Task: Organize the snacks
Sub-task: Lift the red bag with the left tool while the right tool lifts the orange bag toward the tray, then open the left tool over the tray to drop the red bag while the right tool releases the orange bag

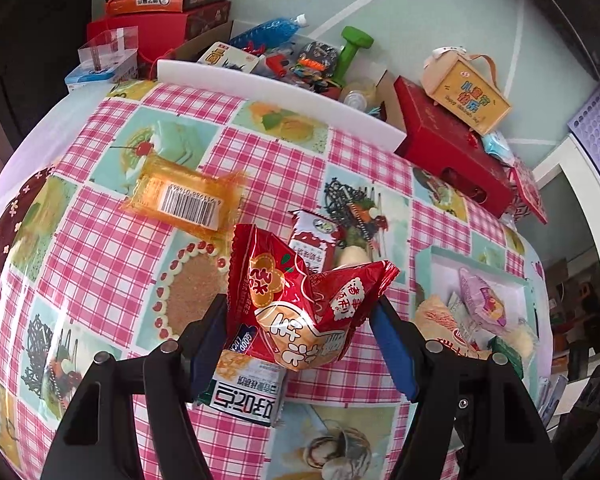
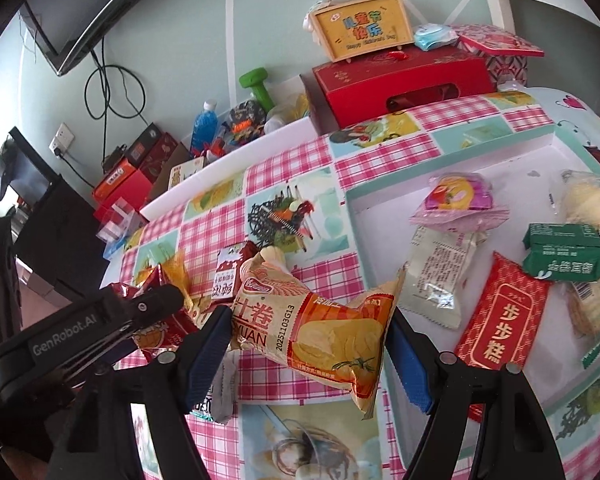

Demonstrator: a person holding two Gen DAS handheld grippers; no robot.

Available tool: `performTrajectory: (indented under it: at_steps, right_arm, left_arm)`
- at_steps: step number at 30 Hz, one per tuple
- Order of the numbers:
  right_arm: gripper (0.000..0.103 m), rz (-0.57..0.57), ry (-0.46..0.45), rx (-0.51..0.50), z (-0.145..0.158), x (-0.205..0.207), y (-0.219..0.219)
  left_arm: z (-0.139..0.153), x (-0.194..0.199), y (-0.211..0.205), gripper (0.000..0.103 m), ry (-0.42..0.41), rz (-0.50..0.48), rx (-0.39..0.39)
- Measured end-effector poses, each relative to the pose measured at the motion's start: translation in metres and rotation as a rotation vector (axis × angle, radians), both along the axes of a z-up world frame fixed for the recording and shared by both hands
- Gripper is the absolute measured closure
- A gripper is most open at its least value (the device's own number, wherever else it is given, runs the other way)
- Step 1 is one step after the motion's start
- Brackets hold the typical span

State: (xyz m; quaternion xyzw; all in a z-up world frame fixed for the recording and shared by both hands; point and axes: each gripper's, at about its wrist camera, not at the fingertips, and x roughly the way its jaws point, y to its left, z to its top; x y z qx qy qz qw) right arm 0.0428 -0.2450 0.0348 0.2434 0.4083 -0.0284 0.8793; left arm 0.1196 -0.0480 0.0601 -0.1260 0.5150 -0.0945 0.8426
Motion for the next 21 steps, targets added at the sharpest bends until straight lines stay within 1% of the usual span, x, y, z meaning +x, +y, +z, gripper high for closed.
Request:
performTrajectory:
  at_steps: [6, 10, 17, 21]
  right_arm:
    - [0.025, -0.033, -0.015, 0.016, 0.006, -0.006, -0.015]
    - [0.025, -0.076, -0.026, 0.009, 0.011, -0.012, -0.030]
    - [0.025, -0.202, -0.043, -0.010, 0.020, -0.030, -0.073]
    - [0.025, -0.285, -0.045, -0.017, 0.023, -0.042, -0.099]
  left_arm:
    - [0.010, -0.003, -0.010, 0.032, -0.029, -0.020, -0.011]
    - [0.014, -0.005, -0.022, 0.032, -0.047, -0.047, -0.016]
    - [0.019, -0.013, -0.055, 0.032, -0.075, -0.130, -0.012]
    - [0.021, -0.020, -0.082, 0.032, -0.086, -0.198, -0.008]
